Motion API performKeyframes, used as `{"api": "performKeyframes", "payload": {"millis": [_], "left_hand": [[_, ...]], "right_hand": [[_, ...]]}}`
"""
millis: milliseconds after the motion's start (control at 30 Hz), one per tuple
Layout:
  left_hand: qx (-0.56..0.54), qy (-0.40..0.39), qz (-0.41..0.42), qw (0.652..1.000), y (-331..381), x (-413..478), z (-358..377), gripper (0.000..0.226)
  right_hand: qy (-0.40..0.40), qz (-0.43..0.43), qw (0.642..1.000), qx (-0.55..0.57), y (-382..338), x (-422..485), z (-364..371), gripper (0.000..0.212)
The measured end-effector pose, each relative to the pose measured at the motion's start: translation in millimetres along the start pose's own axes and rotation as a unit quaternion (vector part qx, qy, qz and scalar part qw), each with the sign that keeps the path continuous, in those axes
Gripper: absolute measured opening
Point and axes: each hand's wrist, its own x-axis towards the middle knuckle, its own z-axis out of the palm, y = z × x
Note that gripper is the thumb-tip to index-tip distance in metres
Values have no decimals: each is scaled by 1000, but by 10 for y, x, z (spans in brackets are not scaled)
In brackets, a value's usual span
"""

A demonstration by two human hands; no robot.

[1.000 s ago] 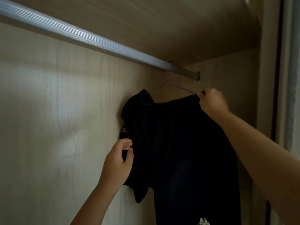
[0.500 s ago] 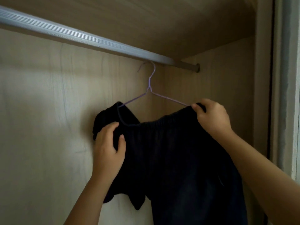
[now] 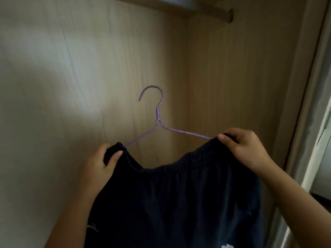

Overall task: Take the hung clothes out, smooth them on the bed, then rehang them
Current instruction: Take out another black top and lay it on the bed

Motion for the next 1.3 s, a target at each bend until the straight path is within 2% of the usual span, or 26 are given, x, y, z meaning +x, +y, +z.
{"api": "performKeyframes", "payload": {"millis": [33, 233, 300, 367, 433, 500, 567, 600, 700, 833, 967, 1100, 1200, 1300], "left_hand": [[2, -13, -18, 1000, -75, -77, 23, 34], [77, -101, -7, 992, -385, -615, 198, 26], [67, -138, -15, 988, -432, -814, 288, 22], [44, -167, -15, 985, -473, -976, 397, 23], [16, -199, -17, 980, -480, -1105, 508, 34], [-12, -235, -7, 972, -419, -1250, 647, 39], [-32, -264, -6, 964, -302, -1364, 791, 20], [-36, -280, 4, 959, -240, -1412, 883, 19], [-33, -332, 77, 940, -44, -1535, 1219, 39], [-59, -374, 150, 913, 430, -1768, 1626, 46], [-96, -433, 265, 856, 792, -2017, 1963, 64], [-152, -472, 364, 788, 1224, -2328, 2125, 44], [-180, -507, 413, 735, 1481, -2614, 2240, 46], [-211, -529, 449, 689, 1714, -2933, 2271, 42]], "right_hand": [[-20, 9, 1000, 5, 53, -108, 55, 21], [-117, 84, 989, -23, 399, -804, 369, 23], [-132, 113, 984, -28, 519, -1048, 401, 29], [-149, 148, 977, -37, 616, -1277, 370, 24], [-156, 176, 970, -52, 702, -1485, 305, 20], [-150, 199, 966, -72, 789, -1709, 199, 21], [-138, 213, 964, -84, 846, -1935, 64, 17], [-128, 222, 962, -92, 883, -2055, -13, 15], [-85, 265, 954, -114, 1003, -2412, -269, 25], [-20, 358, 926, -120, 1165, -2991, -597, 28], [67, 449, 882, -126, 1223, -3666, -822, 26], [169, 512, 830, -141, 1085, -4383, -884, 28], [221, 541, 794, -167, 849, -4901, -862, 19], [261, 573, 754, -184, 502, -5352, -813, 21]]}}
